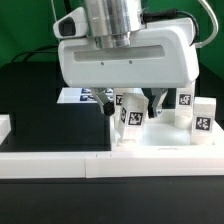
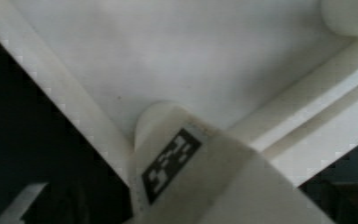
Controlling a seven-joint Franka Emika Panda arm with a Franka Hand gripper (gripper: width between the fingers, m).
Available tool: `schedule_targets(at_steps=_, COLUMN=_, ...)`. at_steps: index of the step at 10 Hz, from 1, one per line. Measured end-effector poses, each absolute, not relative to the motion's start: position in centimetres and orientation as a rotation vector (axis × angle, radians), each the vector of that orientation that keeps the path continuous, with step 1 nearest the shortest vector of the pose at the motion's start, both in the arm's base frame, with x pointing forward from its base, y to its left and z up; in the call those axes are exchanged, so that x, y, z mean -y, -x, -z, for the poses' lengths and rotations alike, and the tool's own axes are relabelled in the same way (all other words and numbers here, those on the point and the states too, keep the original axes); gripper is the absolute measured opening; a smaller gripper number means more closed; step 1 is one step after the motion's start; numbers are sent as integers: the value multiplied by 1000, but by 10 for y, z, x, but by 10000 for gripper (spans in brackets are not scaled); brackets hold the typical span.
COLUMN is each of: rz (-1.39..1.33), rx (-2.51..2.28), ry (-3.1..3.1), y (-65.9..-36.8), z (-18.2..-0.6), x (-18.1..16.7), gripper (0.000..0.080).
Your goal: Assemble square table
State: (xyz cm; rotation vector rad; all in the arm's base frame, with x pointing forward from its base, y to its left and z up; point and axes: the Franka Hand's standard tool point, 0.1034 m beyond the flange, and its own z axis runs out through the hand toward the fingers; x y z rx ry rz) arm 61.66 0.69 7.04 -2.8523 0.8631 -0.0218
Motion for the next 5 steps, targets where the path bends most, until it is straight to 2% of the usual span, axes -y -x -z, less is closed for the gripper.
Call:
schedule_targets(at_steps=2, rz=38, rx=-673, ry=2907, y=-617, z=-70, x=-5, gripper=649)
schedule_targets(at_steps=3, rz=62, rx=-470, ry=2971, y=-617, z=-71, x=-3, gripper=649)
schedule_targets(at_steps=4, rz=119, rx=-36, ry=3061, y=-621, z=-73, x=0, gripper=649)
schedule_targets(at_steps=5, rz=149, rx=96, ry=3071, y=-623, z=-73, x=0, gripper=649)
